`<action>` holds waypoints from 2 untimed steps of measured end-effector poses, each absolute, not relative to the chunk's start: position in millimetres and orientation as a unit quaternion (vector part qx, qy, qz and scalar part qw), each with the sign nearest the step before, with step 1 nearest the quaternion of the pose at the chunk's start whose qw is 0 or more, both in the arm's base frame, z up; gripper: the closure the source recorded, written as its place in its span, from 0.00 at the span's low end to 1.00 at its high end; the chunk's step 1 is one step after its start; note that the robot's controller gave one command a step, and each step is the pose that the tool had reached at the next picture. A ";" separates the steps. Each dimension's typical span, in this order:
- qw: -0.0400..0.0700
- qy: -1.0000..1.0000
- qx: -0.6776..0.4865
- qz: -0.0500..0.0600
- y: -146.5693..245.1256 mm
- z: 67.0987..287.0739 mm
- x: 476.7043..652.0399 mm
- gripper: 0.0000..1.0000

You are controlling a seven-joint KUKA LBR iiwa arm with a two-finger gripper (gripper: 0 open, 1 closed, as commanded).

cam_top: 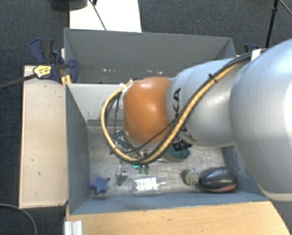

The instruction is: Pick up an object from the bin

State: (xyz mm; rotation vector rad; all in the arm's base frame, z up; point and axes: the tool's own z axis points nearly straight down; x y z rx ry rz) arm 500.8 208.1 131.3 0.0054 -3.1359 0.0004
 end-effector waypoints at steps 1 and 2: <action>-0.005 -0.994 0.109 -0.001 77.9 72.7 531.1 0.00; -0.004 -0.998 0.069 0.002 11.7 102.4 558.9 0.00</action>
Offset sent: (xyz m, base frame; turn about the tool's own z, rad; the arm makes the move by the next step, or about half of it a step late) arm 0.0271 -0.1289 -0.0613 -0.2198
